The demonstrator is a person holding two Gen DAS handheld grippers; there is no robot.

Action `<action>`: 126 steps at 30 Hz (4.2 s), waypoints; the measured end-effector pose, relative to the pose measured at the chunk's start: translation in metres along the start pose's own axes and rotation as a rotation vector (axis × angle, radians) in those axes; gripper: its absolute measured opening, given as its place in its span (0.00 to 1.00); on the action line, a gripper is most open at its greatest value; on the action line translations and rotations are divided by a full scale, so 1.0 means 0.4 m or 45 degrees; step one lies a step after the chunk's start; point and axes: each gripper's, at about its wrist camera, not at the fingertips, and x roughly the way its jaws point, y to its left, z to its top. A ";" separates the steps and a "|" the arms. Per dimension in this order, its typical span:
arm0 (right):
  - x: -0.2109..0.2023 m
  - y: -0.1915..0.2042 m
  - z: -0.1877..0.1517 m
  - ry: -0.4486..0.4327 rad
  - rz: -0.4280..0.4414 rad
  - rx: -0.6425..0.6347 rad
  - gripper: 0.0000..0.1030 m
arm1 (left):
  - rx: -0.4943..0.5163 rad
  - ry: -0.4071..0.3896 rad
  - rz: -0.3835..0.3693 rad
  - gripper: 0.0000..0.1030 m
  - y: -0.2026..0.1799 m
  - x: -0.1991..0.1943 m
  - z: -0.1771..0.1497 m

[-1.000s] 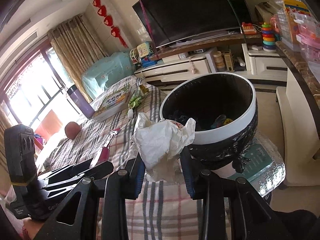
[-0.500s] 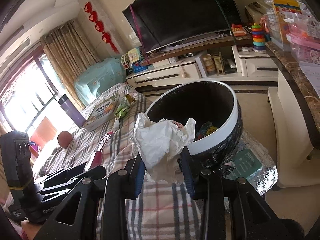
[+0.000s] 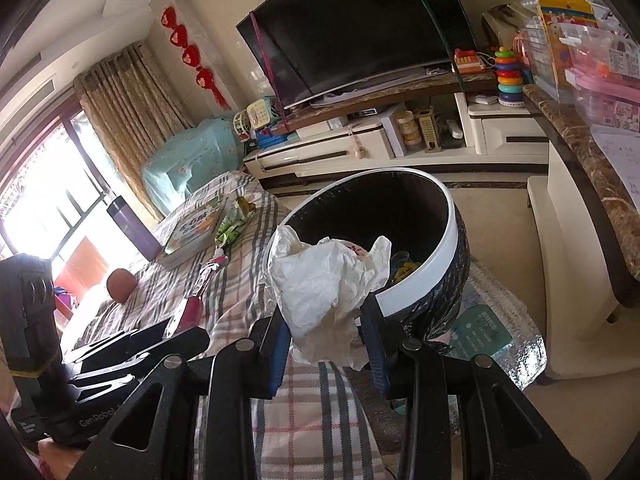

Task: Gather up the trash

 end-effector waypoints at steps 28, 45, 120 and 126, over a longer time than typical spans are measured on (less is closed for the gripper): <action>0.010 -0.015 0.040 -0.002 -0.039 -0.028 0.33 | 0.039 0.012 -0.005 0.45 -0.030 0.053 0.057; 0.033 -0.030 0.100 0.002 -0.071 -0.056 0.34 | 0.073 0.018 -0.002 0.45 -0.053 0.099 0.105; 0.104 -0.063 0.167 0.131 -0.029 0.047 0.77 | -0.037 0.123 0.031 0.71 -0.004 0.148 0.145; 0.055 -0.030 0.114 0.109 0.026 0.074 0.94 | -0.104 0.070 0.071 0.77 0.022 0.049 0.058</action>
